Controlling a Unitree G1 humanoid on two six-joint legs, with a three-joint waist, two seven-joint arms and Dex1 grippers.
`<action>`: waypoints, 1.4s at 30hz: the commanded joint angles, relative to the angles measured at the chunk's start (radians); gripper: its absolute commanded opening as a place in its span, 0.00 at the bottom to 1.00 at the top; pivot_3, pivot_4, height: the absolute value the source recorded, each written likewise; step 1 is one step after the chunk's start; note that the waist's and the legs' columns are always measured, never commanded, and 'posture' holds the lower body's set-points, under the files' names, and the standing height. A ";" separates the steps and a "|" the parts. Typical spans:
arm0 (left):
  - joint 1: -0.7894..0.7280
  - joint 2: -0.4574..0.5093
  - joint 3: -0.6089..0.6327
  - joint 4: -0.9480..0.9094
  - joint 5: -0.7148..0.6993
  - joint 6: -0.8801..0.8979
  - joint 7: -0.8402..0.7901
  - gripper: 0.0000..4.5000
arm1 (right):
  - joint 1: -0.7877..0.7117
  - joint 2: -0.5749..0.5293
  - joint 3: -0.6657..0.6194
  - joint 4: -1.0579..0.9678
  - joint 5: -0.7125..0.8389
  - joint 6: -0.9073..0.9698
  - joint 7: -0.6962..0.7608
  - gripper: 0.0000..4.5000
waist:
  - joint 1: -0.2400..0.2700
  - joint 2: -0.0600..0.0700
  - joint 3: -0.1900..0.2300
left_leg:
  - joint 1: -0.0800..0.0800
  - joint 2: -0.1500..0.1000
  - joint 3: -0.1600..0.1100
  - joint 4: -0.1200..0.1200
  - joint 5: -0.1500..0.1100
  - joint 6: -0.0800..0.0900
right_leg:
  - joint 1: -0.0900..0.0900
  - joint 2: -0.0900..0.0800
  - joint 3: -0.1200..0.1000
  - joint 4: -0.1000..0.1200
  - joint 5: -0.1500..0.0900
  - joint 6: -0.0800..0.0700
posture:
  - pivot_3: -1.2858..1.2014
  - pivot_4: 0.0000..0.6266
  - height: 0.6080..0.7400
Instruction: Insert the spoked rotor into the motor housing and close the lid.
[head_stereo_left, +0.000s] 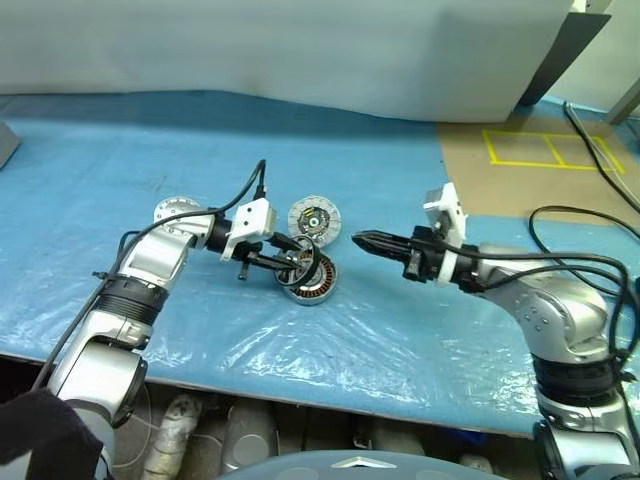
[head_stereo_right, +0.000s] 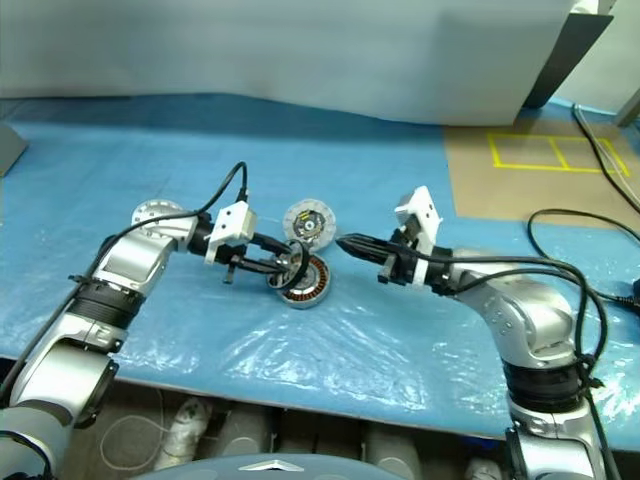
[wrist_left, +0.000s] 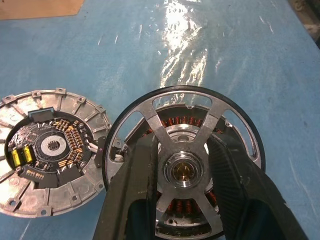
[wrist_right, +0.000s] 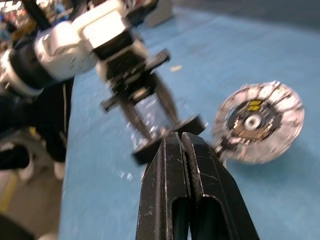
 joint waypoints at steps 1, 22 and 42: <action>-0.022 0.004 0.001 0.015 0.011 -0.034 -0.014 0.26 | 0.070 -0.068 -0.001 -0.086 0.019 -0.021 0.043 0.00 | 0.000 0.000 0.000 | 0.000 0.000 0.000 0.000 0.000 0.000 | 0.000 0.000 0.000 0.000 0.000 0.000 | 0.52 0.24 1.00; -0.068 -0.004 0.052 -0.083 -0.101 0.154 -0.066 0.26 | 0.087 -0.123 0.074 -0.061 -0.047 -0.142 0.037 0.00 | -0.002 0.000 0.000 | -0.001 -0.001 -0.001 0.000 0.000 0.000 | 0.000 0.000 0.000 0.000 0.000 0.001 | 0.52 0.24 1.00; -0.039 -0.033 -0.055 -0.002 0.074 0.009 -0.007 0.26 | 0.063 -0.097 0.078 -0.027 -0.067 -0.140 -0.026 0.00 | -0.004 0.000 0.000 | 0.000 -0.001 -0.001 0.001 0.000 0.000 | 0.000 0.000 0.000 0.000 0.000 0.001 | 0.52 0.24 1.00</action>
